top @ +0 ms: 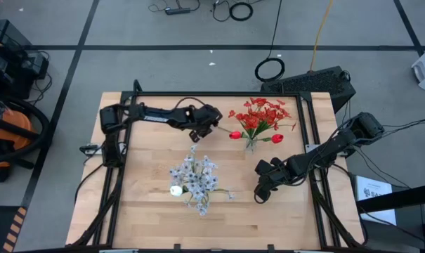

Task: Sort flowers into vase by color
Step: Put the yellow flower into the blue flower vase

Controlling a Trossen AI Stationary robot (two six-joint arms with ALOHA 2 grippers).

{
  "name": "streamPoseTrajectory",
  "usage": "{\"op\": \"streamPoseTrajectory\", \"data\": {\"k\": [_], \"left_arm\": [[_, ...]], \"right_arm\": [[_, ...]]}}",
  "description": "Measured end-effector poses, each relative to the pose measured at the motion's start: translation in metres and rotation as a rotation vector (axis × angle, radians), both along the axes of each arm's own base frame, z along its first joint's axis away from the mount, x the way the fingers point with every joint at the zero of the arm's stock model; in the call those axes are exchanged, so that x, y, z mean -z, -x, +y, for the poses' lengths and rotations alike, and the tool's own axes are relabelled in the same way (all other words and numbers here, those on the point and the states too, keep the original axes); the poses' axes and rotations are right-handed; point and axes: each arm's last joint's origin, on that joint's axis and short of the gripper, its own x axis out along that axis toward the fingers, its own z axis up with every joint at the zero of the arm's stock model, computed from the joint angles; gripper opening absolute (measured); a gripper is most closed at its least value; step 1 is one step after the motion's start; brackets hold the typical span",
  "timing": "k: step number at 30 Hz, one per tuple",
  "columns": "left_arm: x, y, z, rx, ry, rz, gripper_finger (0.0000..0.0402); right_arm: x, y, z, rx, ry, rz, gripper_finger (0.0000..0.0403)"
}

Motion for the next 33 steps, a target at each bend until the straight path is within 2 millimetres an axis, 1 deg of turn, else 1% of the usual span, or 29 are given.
{"op": "streamPoseTrajectory", "data": {"k": [3,6,9,12,17,24,33], "left_arm": [[-0.002,-0.008,0.009,-0.06,0.037,0.033,0.0189],[0.005,-0.011,0.018,-0.097,0.058,0.081,0.0189],[0.012,-0.013,0.023,-0.128,0.092,0.077,0.0189],[0.022,-0.014,0.024,-0.192,0.173,0.074,0.0189],[0.027,-0.016,0.024,-0.23,0.193,0.063,0.0189],[0.028,-0.014,0.025,-0.273,0.206,0.07,0.0189],[0.029,-0.013,0.027,-0.276,0.225,0.075,0.0189]], "right_arm": [[0.0,0.0,0.0,0.0,0.001,-0.001,0.0043],[0.0,0.0,0.0,-0.005,0.002,0.0,0.0043],[0.0,0.0,0.0,-0.029,0.01,-0.001,0.0043],[0.0,0.0,0.0,-0.033,0.008,0.002,0.0043],[0.0,0.0,0.001,-0.048,0.014,0.002,0.0043],[0.0,0.0,0.001,-0.053,0.015,0.002,0.0043],[0.0,0.0,0.001,-0.074,0.024,0.002,0.0043]]}}
